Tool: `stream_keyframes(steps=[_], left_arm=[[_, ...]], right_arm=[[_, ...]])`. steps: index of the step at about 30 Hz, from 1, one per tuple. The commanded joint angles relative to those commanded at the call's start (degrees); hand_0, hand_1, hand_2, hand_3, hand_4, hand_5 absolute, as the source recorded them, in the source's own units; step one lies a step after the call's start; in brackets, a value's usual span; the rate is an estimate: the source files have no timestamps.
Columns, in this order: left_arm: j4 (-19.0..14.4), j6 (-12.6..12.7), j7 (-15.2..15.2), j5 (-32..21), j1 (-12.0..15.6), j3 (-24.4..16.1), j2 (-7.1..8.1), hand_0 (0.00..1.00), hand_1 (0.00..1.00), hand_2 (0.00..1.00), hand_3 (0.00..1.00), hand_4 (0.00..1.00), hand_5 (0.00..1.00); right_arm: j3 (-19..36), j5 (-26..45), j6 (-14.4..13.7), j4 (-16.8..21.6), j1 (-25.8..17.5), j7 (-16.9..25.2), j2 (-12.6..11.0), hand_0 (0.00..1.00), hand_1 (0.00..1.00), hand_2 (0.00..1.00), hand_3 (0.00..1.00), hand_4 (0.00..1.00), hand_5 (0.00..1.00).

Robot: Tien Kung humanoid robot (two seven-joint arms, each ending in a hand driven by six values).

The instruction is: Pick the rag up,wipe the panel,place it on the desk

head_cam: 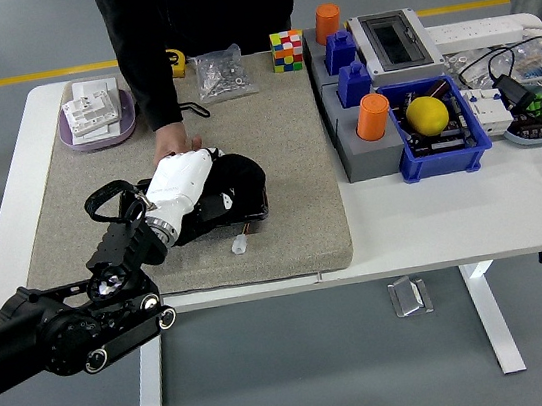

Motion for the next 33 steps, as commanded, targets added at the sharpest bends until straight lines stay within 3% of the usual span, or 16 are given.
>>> stream_keyframes(steps=[5,13,21,33], left_arm=[[0.19,0.06,0.04,-0.20,-0.17,0.85,-1.07,0.190,0.085,0.531,0.512,0.297,0.002],[-0.08,0.05,0.16,-0.05,0.20,1.09,-1.37,0.190,0.084,0.531,0.513,0.297,0.002],[0.37,0.03,0.14,0.14,0.50,-0.13,-0.42,0.190,0.084,0.531,0.513,0.298,0.002],[0.68,-0.05,0.00,0.33,1.93,-2.70,2.23,0.190,0.085,0.533,0.515,0.300,0.002]], right_arm=[[-0.23,0.04,-0.04,0.04,0.13,0.04,0.07,0.769,0.590,0.707,0.649,0.998,0.590],[-0.24,-0.02,-0.03,0.01,-0.07,-0.02,0.11,0.770,0.590,0.707,0.649,0.998,0.590],[0.09,-0.08,-0.15,0.02,-0.12,-0.02,0.14,0.769,0.590,0.707,0.649,0.998,0.592],[0.72,-0.29,-0.29,-0.05,-0.28,0.11,0.35,0.769,0.590,0.707,0.649,0.998,0.593]])
